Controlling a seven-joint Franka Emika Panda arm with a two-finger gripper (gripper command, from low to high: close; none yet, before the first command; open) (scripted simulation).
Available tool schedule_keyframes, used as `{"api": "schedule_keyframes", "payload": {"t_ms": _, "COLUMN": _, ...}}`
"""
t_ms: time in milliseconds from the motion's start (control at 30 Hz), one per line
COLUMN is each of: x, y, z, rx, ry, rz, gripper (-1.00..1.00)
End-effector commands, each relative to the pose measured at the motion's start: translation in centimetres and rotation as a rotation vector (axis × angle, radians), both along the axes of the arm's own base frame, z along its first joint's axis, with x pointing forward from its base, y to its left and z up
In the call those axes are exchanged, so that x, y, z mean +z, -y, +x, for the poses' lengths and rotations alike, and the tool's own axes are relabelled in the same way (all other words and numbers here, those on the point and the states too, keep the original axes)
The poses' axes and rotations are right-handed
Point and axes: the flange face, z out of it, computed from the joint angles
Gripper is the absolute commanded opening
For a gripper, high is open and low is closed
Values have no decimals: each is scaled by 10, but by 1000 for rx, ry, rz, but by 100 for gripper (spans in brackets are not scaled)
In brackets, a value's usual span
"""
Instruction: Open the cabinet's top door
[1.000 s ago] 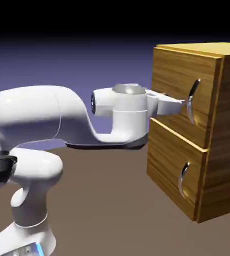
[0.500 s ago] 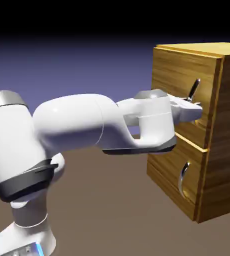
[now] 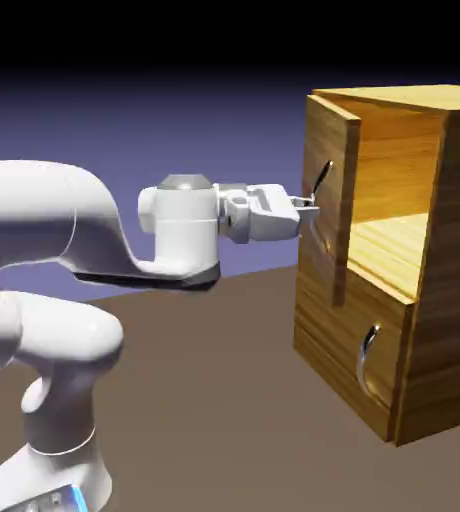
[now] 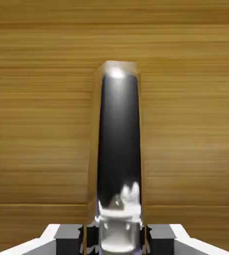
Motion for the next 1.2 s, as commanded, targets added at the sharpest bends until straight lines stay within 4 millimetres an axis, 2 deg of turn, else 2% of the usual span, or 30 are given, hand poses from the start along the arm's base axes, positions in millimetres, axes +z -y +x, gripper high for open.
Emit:
{"api": "schedule_keyframes", "payload": {"t_ms": 0, "x": 0, "y": -5, "z": -5, "rx": -23, "ry": 0, "rz": 0, "gripper": -100}}
{"api": "schedule_keyframes", "payload": {"t_ms": 100, "x": 0, "y": -13, "z": -14, "rx": -63, "ry": 12, "rz": -6, "gripper": -100}}
{"api": "schedule_keyframes", "payload": {"t_ms": 467, "x": 0, "y": -10, "z": -8, "rx": -40, "ry": 5, "rz": -2, "gripper": -100}}
{"api": "schedule_keyframes", "payload": {"t_ms": 600, "x": 0, "y": -16, "z": -14, "rx": -63, "ry": -2, "rz": 0, "gripper": -100}}
{"api": "schedule_keyframes", "payload": {"t_ms": 933, "x": 0, "y": -69, "z": -47, "rx": -242, "ry": 0, "rz": 0, "gripper": -100}}
{"api": "schedule_keyframes", "payload": {"t_ms": 1167, "x": 0, "y": -119, "z": -69, "rx": -401, "ry": 0, "rz": 0, "gripper": -100}}
